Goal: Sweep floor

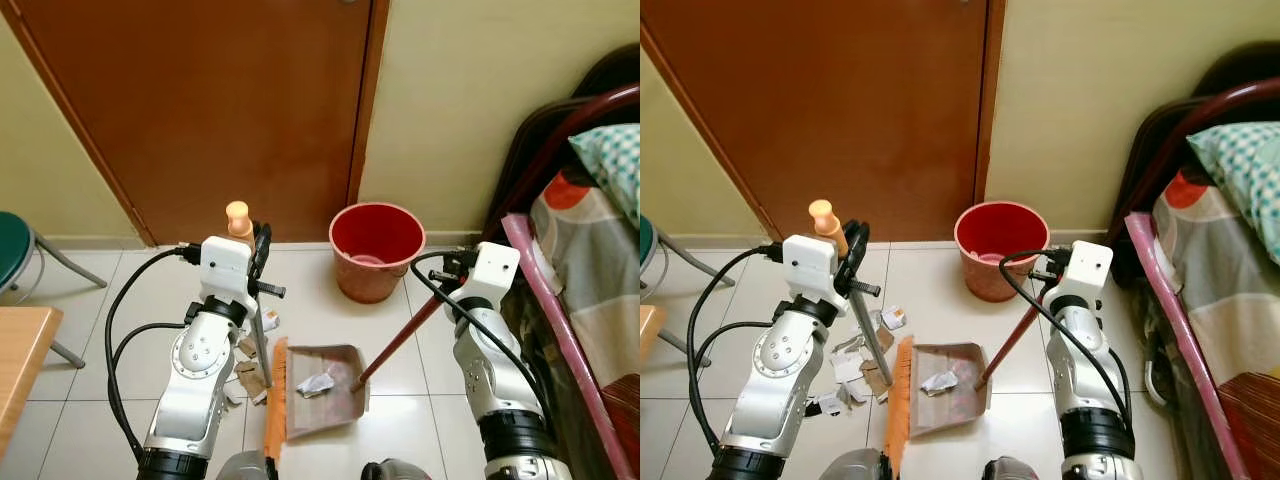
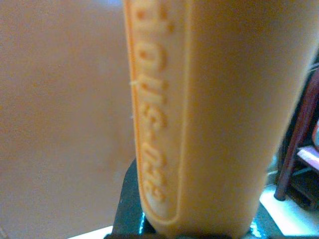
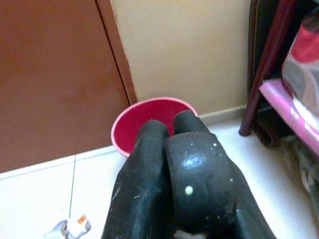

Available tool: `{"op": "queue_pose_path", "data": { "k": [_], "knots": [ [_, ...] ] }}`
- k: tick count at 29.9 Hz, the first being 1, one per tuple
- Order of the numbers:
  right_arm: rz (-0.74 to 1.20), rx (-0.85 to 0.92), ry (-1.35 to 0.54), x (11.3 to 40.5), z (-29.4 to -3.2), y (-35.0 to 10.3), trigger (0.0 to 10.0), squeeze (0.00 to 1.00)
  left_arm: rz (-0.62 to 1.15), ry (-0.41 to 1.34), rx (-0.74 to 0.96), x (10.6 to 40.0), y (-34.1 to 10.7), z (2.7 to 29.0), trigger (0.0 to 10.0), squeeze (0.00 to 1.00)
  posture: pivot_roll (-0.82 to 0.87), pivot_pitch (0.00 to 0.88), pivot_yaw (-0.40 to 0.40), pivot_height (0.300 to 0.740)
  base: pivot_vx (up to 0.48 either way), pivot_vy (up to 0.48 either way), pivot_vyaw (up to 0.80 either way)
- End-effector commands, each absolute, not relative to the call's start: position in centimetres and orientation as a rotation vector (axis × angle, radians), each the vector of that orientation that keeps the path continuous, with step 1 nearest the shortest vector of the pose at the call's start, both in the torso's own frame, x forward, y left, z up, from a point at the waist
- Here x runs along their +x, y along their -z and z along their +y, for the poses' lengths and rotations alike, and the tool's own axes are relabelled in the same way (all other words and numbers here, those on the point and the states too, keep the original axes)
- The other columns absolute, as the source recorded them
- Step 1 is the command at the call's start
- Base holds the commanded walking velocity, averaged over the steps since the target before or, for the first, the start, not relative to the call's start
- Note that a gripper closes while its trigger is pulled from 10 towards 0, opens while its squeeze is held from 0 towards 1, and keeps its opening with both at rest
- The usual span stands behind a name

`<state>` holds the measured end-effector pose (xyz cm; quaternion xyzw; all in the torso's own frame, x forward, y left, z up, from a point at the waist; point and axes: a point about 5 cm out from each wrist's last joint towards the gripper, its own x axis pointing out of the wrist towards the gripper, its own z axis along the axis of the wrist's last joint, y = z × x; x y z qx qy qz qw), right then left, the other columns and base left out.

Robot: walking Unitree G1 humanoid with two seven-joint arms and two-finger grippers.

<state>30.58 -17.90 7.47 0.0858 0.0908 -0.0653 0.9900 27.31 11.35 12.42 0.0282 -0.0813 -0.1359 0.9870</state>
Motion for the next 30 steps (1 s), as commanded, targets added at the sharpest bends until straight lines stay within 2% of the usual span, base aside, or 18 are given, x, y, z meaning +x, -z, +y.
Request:
{"op": "queue_pose_path", "data": {
  "k": [1,17,30],
  "knots": [
    [0.138,0.163,0.119,31.2,-18.2,-8.6,10.0,0.00,-0.198,0.282,0.014,27.5,-13.3,10.6,10.0,0.00,0.00,0.074,-0.041,0.740,0.371,-0.277,0.00],
    [0.138,0.152,0.117,30.9,-18.2,-8.8,10.0,0.00,-0.187,0.276,-0.012,27.3,-13.1,10.5,10.0,0.00,-0.03,0.102,-0.041,0.740,0.353,-0.033,0.00],
    [0.138,0.167,0.118,30.8,-18.2,-8.8,10.0,0.00,-0.191,0.175,0.057,27.0,-13.0,12.5,10.0,0.00,-0.03,0.109,-0.036,0.740,0.000,0.000,0.00]
  ]
}}
